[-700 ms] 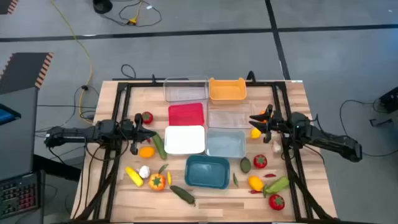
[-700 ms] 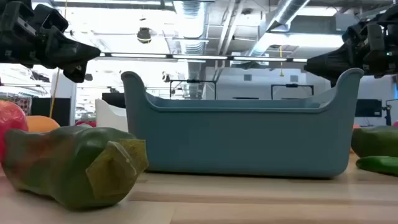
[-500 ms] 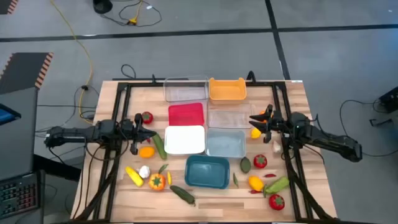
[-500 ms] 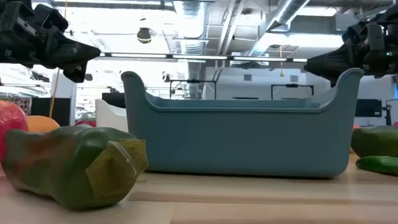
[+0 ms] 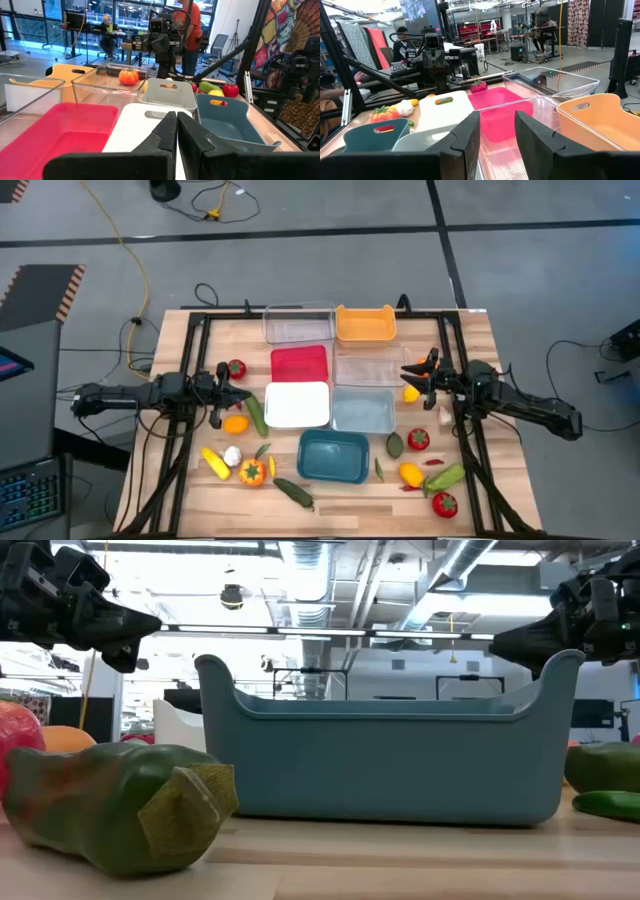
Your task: Sort produce into baskets
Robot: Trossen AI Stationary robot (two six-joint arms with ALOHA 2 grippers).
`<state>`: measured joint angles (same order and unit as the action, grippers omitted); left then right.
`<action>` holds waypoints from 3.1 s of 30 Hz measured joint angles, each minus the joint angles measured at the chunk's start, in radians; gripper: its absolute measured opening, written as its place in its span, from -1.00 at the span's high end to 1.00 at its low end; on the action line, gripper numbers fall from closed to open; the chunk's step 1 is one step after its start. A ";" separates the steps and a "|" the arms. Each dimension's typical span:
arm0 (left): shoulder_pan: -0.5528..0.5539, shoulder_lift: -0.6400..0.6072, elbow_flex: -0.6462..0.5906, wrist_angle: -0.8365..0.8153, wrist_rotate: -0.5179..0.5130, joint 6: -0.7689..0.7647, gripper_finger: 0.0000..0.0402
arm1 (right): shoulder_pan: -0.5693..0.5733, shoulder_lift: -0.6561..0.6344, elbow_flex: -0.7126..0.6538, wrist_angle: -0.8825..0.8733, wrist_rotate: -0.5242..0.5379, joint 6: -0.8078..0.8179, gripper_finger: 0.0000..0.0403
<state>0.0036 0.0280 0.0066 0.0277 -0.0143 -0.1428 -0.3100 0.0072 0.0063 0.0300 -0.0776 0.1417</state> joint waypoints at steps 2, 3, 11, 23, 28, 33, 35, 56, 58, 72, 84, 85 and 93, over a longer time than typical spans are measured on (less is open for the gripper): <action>0.000 0.000 0.000 0.000 0.000 0.000 1.00 | 0.000 0.000 0.000 0.000 0.000 0.000 0.25; 0.000 0.000 0.000 0.000 0.000 0.000 1.00 | 0.000 0.000 0.000 0.000 0.000 0.000 0.25; 0.000 0.000 0.000 0.000 0.000 0.000 1.00 | 0.000 0.000 0.000 0.000 0.000 0.000 0.25; 0.000 0.000 0.000 0.000 0.000 0.000 1.00 | 0.000 0.000 0.000 0.000 0.000 -0.003 0.25; 0.000 0.000 0.000 0.000 0.000 0.000 1.00 | 0.000 0.000 0.000 0.000 0.000 -0.003 0.25; 0.000 0.000 0.000 0.000 0.000 0.000 1.00 | 0.000 0.000 0.000 0.000 0.000 -0.003 0.25; 0.000 0.000 0.000 0.000 0.000 0.003 1.00 | 0.000 0.000 0.000 0.000 0.000 -0.002 0.25; 0.000 0.000 0.000 0.000 0.000 0.006 1.00 | 0.000 0.000 0.000 0.003 0.000 -0.013 0.25; 0.000 0.000 0.000 0.000 0.000 0.005 1.00 | 0.000 0.000 0.000 0.011 -0.001 -0.010 0.25; 0.000 0.000 0.000 0.000 -0.004 -0.055 1.00 | 0.001 0.000 0.000 0.031 -0.003 0.069 0.25; 0.000 0.000 0.000 0.009 -0.054 -0.087 1.00 | 0.001 0.000 0.018 0.040 -0.003 0.124 -0.18; 0.000 0.000 0.000 0.009 -0.054 -0.087 1.00 | 0.001 0.000 0.018 0.035 -0.003 0.132 -0.23; 0.000 0.000 0.000 0.009 -0.054 -0.087 1.00 | 0.001 0.000 0.019 0.034 -0.003 0.174 -0.37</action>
<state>0.0032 0.0279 0.0064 0.0365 -0.0681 -0.2298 -0.3091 0.0071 0.0254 0.0644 -0.0803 0.3156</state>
